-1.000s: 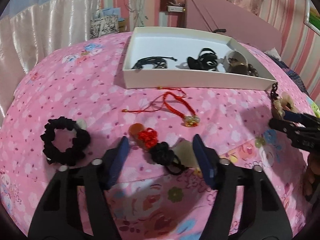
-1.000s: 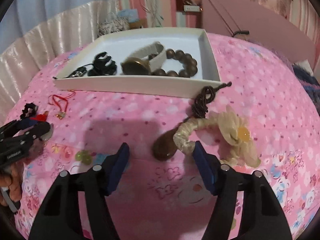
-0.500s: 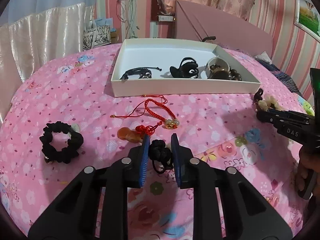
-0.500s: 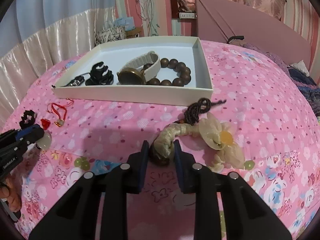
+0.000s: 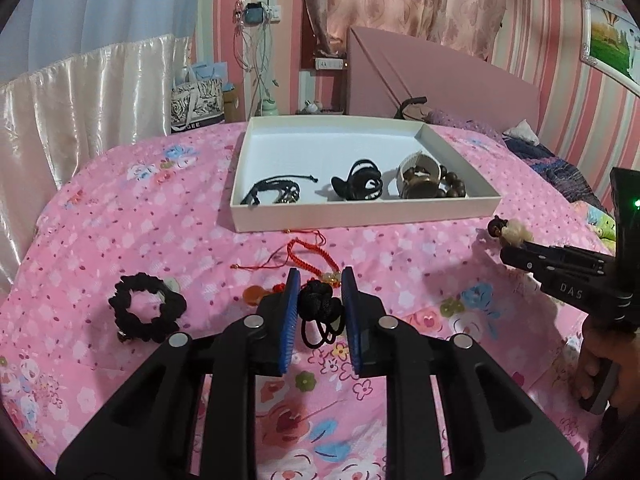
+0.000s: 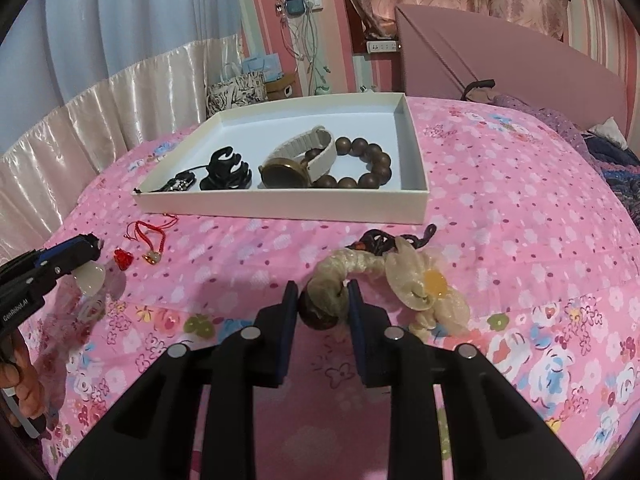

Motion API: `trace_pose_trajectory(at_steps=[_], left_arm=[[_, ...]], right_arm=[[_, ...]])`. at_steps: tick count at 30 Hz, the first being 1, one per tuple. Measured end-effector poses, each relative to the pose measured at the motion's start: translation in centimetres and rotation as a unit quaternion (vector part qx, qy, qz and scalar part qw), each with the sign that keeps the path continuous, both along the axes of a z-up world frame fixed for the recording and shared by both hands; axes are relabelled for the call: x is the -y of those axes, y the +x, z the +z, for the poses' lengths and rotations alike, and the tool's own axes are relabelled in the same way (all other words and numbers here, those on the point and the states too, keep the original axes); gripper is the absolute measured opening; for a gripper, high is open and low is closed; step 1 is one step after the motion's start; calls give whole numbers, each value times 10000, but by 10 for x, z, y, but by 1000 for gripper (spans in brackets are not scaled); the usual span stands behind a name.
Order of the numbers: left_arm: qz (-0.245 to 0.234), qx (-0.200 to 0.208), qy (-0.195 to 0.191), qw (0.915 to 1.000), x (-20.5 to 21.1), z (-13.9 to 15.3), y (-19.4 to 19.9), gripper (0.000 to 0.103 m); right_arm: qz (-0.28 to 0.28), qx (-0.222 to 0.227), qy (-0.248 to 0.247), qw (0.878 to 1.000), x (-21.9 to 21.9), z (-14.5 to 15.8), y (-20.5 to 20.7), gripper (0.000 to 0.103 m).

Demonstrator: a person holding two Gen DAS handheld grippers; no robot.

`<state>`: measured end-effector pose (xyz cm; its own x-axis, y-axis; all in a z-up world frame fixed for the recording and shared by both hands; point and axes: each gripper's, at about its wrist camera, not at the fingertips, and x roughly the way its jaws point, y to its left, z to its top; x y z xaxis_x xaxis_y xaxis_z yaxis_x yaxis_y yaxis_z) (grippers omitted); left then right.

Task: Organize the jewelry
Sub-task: 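Grasp the black knotted cord with the left tool while the right tool grasps the cream beaded bracelet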

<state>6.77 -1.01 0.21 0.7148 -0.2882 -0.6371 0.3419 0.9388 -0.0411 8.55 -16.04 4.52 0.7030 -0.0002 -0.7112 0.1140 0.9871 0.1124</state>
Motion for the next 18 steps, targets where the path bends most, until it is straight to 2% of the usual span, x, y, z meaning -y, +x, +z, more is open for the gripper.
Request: trace_pose_trajectory(at_steps=[18], left_arm=[[45, -67, -12, 10000, -9, -2, 1, 19]], right_arm=[[-17, 55, 107, 9999, 3, 3, 2, 25]])
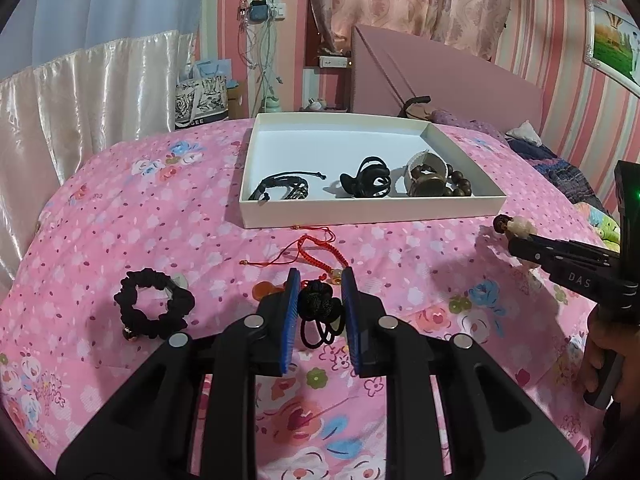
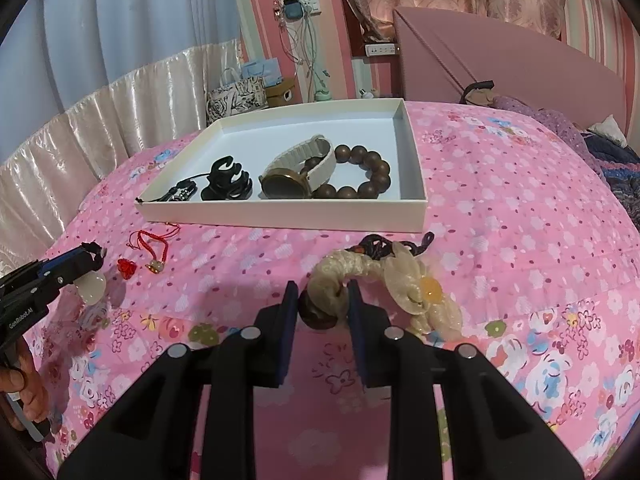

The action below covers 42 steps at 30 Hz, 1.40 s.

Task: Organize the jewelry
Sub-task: 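Grasp the black knotted cord with the left tool while the right tool grasps the cream beaded bracelet, then carry the black cord and cream scrunchie into the white tray while both tools open to release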

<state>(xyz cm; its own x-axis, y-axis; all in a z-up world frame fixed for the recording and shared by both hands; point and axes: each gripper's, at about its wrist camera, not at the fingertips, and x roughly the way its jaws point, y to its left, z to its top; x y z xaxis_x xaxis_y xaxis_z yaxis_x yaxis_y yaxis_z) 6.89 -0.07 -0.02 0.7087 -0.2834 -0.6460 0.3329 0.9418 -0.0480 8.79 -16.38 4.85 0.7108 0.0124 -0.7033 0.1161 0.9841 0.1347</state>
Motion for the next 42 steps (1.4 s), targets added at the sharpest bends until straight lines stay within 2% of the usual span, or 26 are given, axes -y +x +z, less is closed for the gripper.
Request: trace_pose_trajectory(at_steps=[7, 18, 19, 20, 24, 28, 35, 38, 42], left_arm=[[33, 93, -52, 9999, -6, 13, 3, 19], [-51, 280, -298, 9991, -18, 51, 19, 19], [-62, 283, -332, 9990, -18, 55, 23, 19], [-71, 282, -343, 9990, -17, 58, 25, 19], [-64, 318, -304, 9990, -13, 64, 38, 19], [-99, 306, -279, 9991, -4, 65, 48, 19], [-155, 211, -254, 9993, 1, 52, 49, 19], [-174, 194, -223, 9994, 2, 52, 52, 19], [-212, 219, -203, 9993, 6, 59, 61, 19]], right_arm=[[4, 195, 204, 9996, 10, 17, 0, 25], [152, 557, 145, 9982, 12, 63, 11, 24], [194, 591, 180, 9979, 13, 68, 14, 14], [248, 605, 225, 9976, 14, 73, 17, 12], [377, 678, 309, 9965, 17, 87, 28, 12], [403, 526, 439, 9968, 26, 84, 39, 12], [435, 268, 584, 9970, 28, 46, 30, 11], [422, 396, 801, 9951, 37, 53, 30, 10], [546, 708, 893, 9920, 39, 86, 40, 10]])
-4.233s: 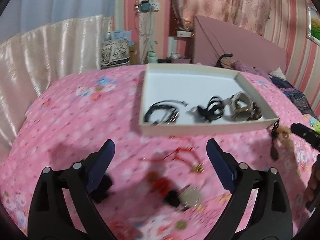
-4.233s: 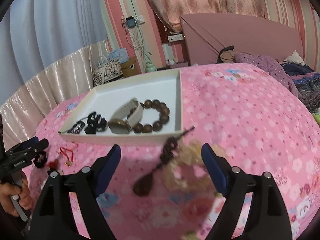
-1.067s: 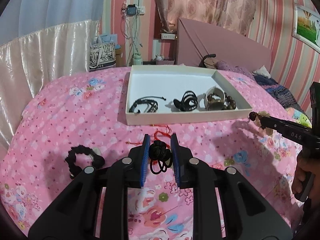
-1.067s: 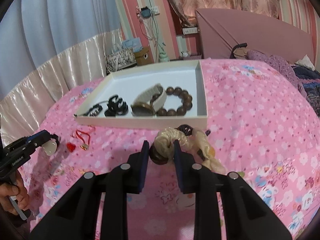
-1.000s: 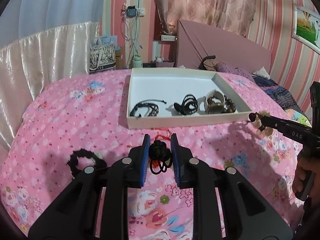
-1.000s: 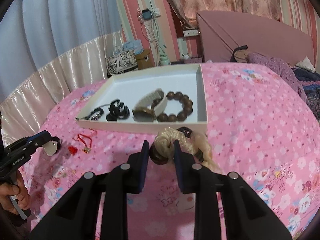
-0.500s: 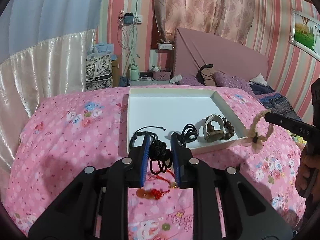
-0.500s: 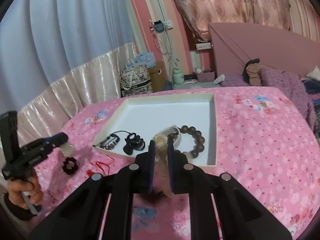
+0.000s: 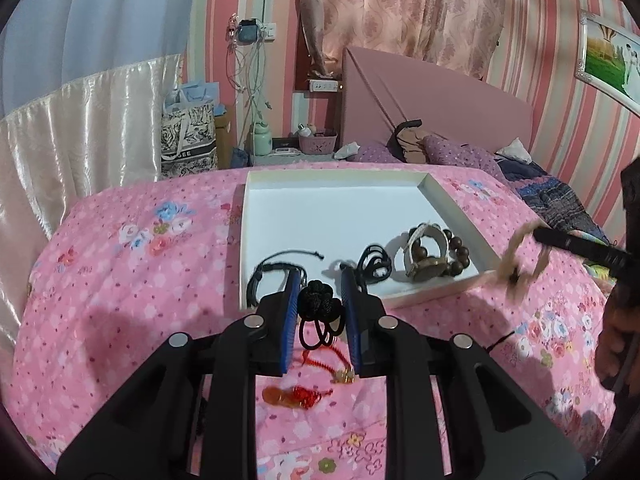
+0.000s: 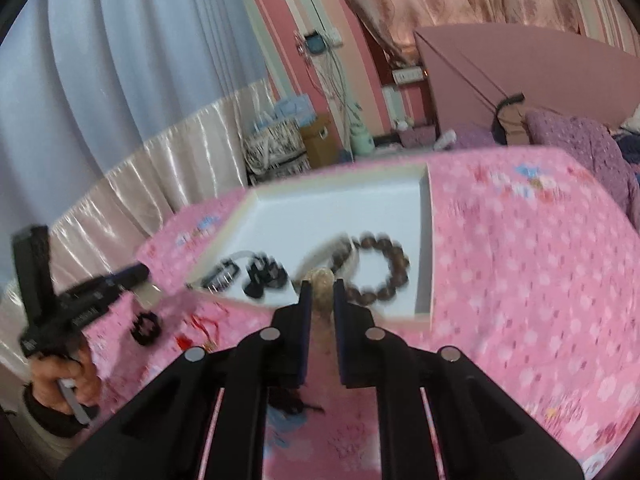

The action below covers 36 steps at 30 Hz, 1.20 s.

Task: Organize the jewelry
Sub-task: 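Carry the black cord and cream scrunchie into the white tray while both tools open to release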

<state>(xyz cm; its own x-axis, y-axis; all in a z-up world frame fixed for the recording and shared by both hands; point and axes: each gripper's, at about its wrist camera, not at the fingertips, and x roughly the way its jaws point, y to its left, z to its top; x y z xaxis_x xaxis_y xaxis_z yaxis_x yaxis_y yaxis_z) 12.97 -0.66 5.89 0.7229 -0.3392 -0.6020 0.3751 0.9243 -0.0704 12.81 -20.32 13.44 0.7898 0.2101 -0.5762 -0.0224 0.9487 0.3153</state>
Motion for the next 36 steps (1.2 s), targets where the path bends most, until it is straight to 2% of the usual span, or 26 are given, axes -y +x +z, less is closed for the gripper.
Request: trace_pose_trajectory(at_steps=[6, 10, 14, 17, 20, 27, 30, 31, 32, 33, 34, 36], left_arm=[[-59, -78, 65, 9999, 18, -1, 28, 19], [-61, -199, 102, 9997, 32, -10, 49, 19], [52, -369, 232, 9990, 45, -28, 74, 19], [186, -584, 374, 9974, 51, -47, 90, 19], [238, -733, 534, 9956, 56, -62, 103, 19], [361, -836, 799, 9926, 65, -83, 115, 20], [422, -886, 794, 9920, 64, -83, 117, 22], [439, -887, 817, 9917, 65, -83, 116, 27], [448, -889, 818, 9917, 64, -82, 114, 45], [468, -857, 822, 9918, 64, -80, 113, 62], [503, -779, 822, 9923, 62, -77, 111, 66], [512, -691, 781, 9932, 60, -70, 107, 70]], right_arm=[[155, 251, 180, 9994, -5, 23, 30, 10], [280, 263, 302, 9988, -14, 18, 52, 10], [315, 106, 315, 9990, -22, -2, 72, 10], [139, -127, 140, 9997, -21, -25, 87, 10], [-249, -394, -313, 9984, -17, -49, 99, 10], [-729, -664, -1132, 9887, -9, -67, 113, 11], [-702, -820, -1301, 9856, -9, -72, 118, 16], [-705, -822, -1392, 9843, -10, -73, 119, 30], [-720, -802, -1483, 9830, -10, -72, 118, 41], [-764, -755, -1577, 9816, -11, -69, 116, 59], [-778, -702, -1589, 9817, -11, -67, 113, 66], [-774, -621, -1462, 9843, -7, -60, 107, 66]])
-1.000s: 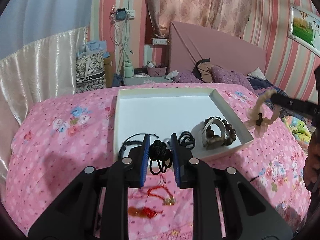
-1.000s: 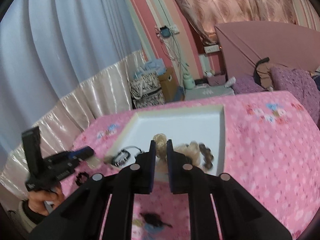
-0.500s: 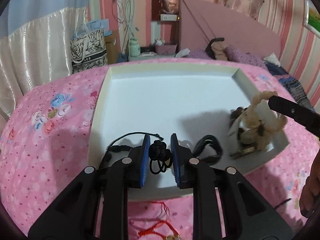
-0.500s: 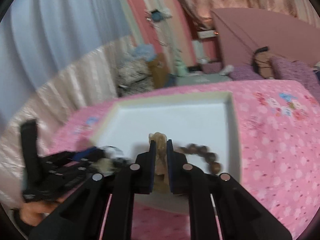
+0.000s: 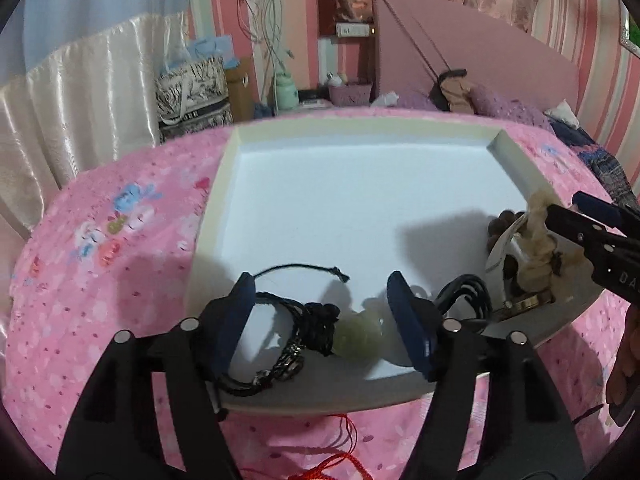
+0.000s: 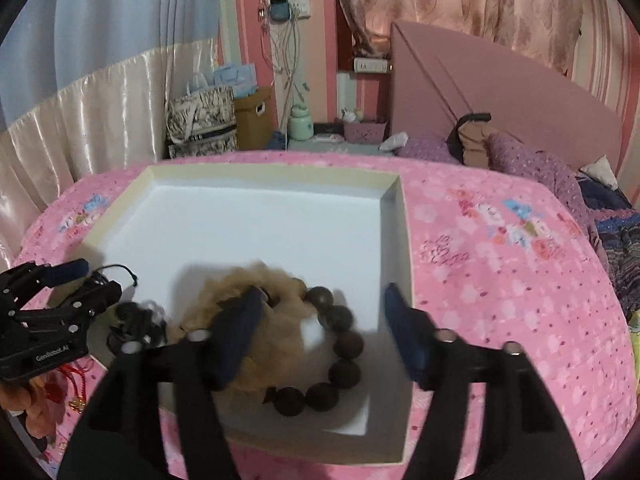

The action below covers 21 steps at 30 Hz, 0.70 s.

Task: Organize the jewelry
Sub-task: 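Carry the black cord and cream scrunchie into the white tray while both tools open to release, then lift both open tools out of the tray toward the remaining jewelry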

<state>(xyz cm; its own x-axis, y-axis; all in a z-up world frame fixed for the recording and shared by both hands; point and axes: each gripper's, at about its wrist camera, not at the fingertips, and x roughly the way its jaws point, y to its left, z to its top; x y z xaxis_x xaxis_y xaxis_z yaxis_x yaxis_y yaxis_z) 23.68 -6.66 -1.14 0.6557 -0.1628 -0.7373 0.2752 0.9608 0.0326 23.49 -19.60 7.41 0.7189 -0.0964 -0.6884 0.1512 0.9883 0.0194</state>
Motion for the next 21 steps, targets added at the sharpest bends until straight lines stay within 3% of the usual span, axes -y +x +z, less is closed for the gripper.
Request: trace_pose_trajectory(at_steps=[3, 8, 10, 21], left_arm=[[39, 69, -142, 9999, -4, 11, -4, 80], [61, 211, -262, 9994, -8, 27, -14, 85], [64, 277, -274, 9992, -11, 34, -19, 85], [117, 613, -315, 9976, -49, 53, -69, 88]], right_arm=[[16, 75, 130, 9999, 2, 9, -5, 70], [46, 215, 47, 9997, -1, 26, -12, 79], [11, 277, 3, 9996, -1, 33, -17, 87], [6, 489, -55, 9988, -2, 48, -62, 93]])
